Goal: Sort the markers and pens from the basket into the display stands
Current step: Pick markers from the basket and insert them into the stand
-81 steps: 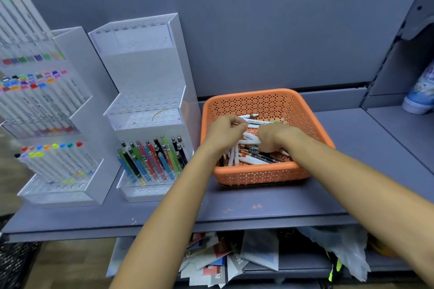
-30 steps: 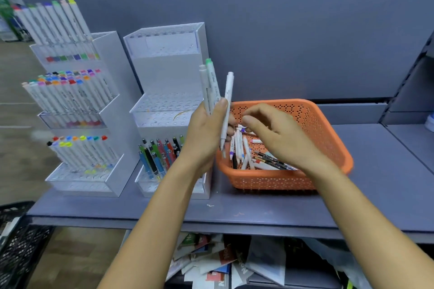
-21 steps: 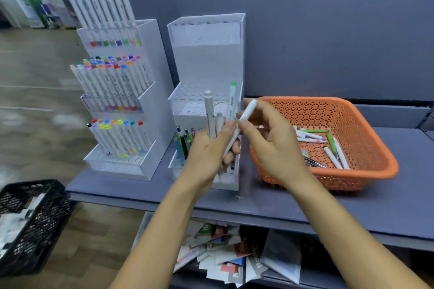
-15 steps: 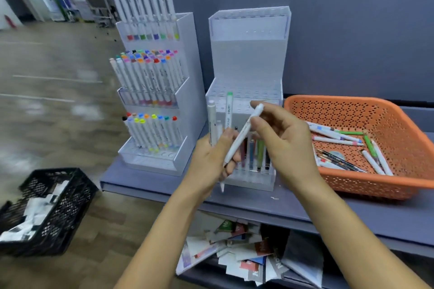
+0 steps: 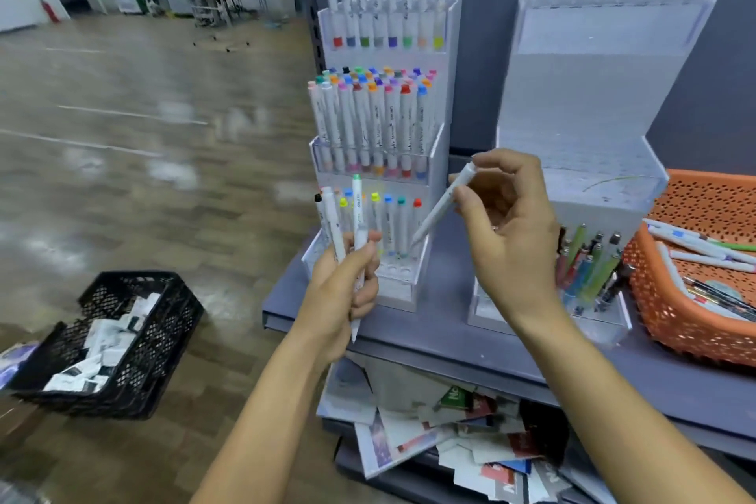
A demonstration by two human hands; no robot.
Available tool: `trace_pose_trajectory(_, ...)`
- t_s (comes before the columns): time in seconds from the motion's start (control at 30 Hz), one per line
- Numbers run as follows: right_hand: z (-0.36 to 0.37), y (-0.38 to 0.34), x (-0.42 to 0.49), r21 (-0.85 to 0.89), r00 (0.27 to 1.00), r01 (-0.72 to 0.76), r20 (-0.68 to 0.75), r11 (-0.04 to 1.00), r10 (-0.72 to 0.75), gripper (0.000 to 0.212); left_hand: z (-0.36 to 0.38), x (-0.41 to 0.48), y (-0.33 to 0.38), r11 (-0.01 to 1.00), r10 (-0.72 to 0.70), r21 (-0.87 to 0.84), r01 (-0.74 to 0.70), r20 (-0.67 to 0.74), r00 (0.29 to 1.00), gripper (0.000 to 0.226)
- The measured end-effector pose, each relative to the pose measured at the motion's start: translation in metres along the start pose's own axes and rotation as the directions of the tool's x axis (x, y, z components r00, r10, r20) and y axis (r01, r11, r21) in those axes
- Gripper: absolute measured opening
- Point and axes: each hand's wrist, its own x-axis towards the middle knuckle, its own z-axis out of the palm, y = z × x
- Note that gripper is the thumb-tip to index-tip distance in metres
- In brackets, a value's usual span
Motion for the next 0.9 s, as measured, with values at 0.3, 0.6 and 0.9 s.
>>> trace_pose_trajectory(0.3,0.054,0.028,0.006,-0.277,0.995,0.104,0.038,0.955,-0.097,0.021,-0.045,0.026,0.01,0.989,0.069,0.126,-0.073,0.039,0.997,0.021)
trace_pose_trajectory(0.6,0.083,0.04,0.0,-0.341,0.99,0.13,0.088,0.931,-0.106,0.027,-0.058,0.045,0.013,0.988,0.095,0.12,-0.101,0.058,0.994,0.014)
trace_pose_trajectory(0.9,0.093,0.058,-0.013,-0.573,0.97,0.191,0.235,0.797,-0.064,0.021,-0.068,0.055,0.013,1.0,0.018,-0.003,-0.018,0.107,0.994,0.031)
